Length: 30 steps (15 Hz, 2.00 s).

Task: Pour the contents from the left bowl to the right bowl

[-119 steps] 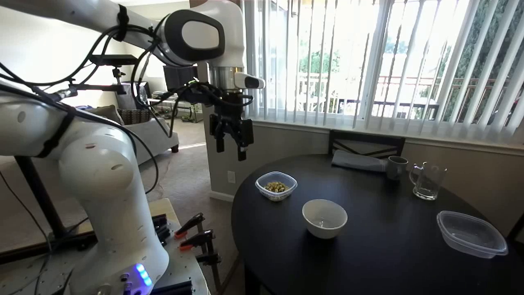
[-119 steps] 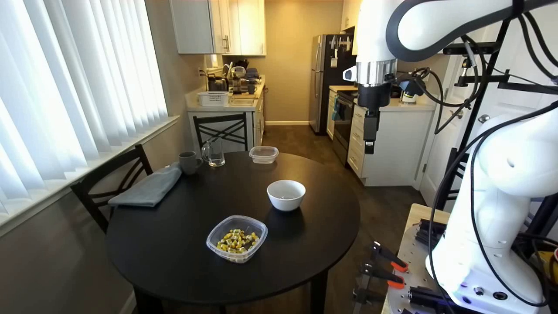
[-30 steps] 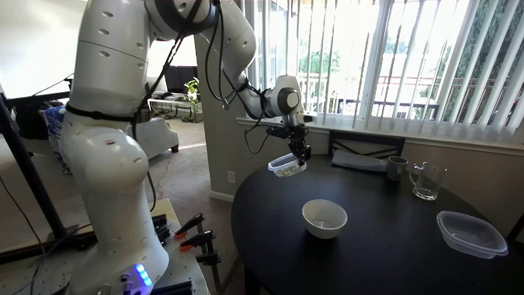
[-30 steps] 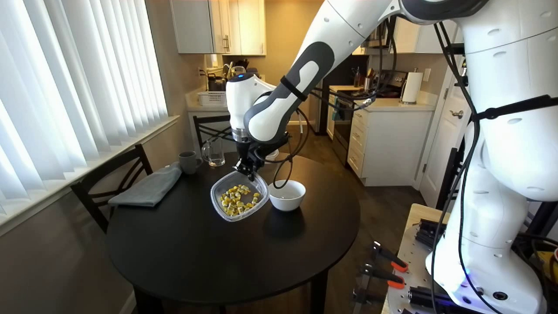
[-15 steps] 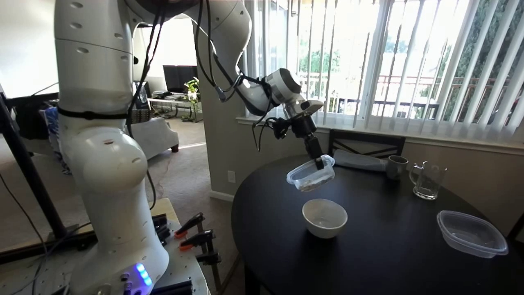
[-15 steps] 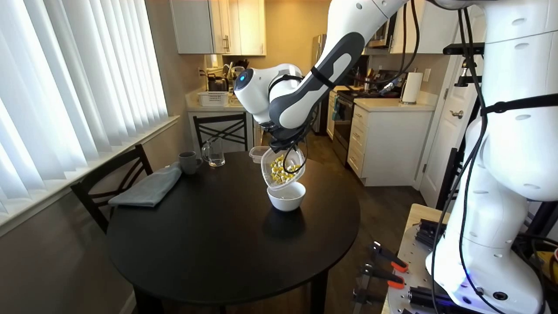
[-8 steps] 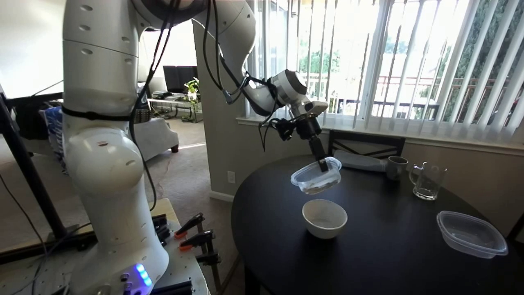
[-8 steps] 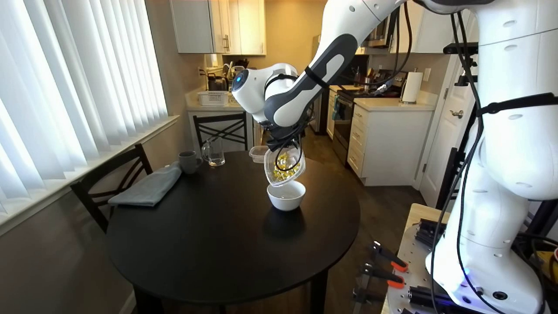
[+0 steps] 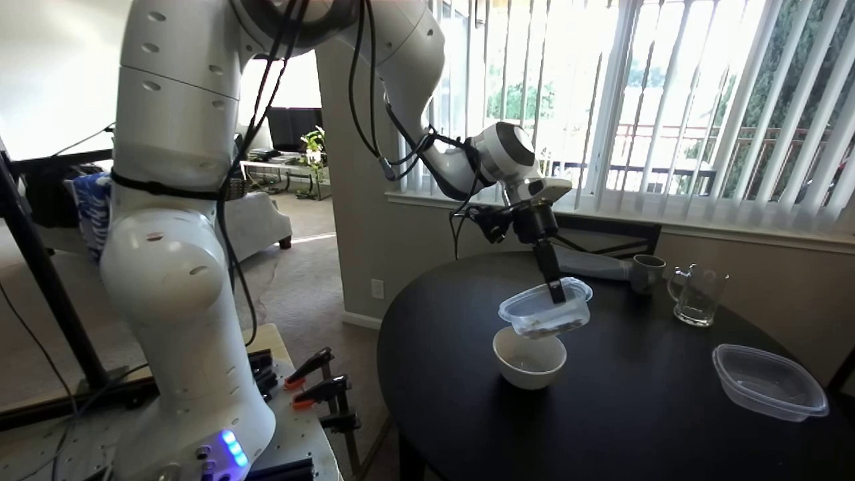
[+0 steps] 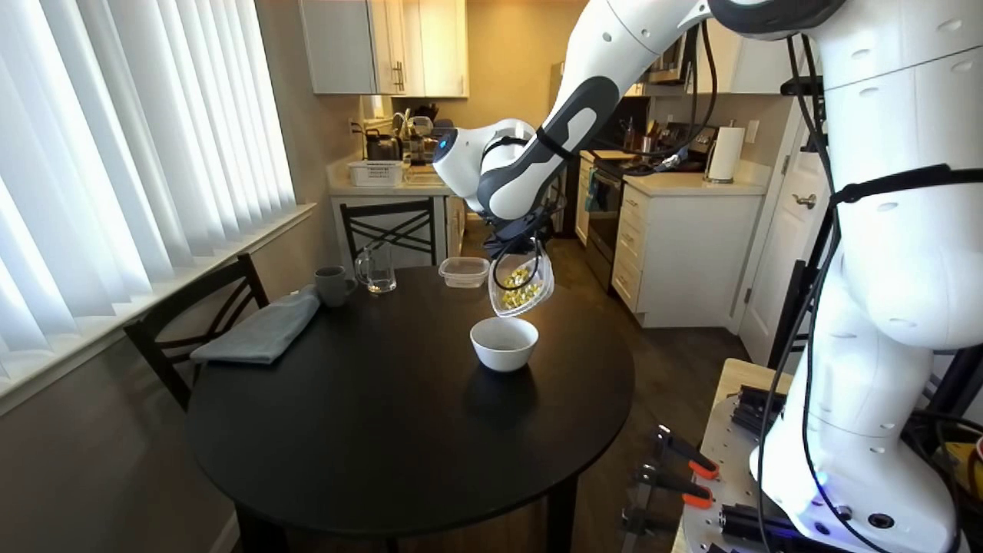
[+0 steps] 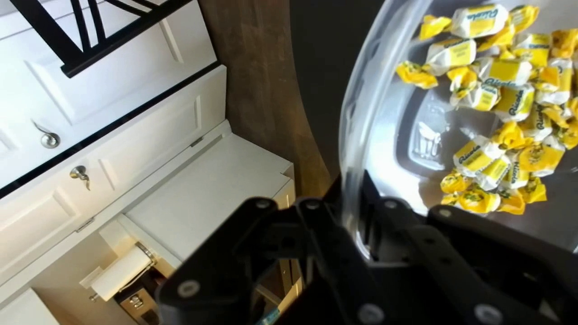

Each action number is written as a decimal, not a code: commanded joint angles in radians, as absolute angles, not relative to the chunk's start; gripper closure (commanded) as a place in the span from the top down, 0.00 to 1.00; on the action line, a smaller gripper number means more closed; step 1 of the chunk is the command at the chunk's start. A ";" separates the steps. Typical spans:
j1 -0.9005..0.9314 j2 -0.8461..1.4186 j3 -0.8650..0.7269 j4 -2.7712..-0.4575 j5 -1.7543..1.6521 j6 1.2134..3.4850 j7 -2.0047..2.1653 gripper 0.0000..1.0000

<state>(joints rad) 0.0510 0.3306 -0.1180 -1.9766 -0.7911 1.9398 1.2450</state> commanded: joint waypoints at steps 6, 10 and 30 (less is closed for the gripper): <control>0.060 0.293 -0.126 -2.019 -0.877 1.802 1.385 0.03; 0.082 0.282 -0.098 -2.047 -0.923 1.700 1.459 0.03; 0.141 0.490 -0.008 -1.859 -1.036 1.356 1.545 0.03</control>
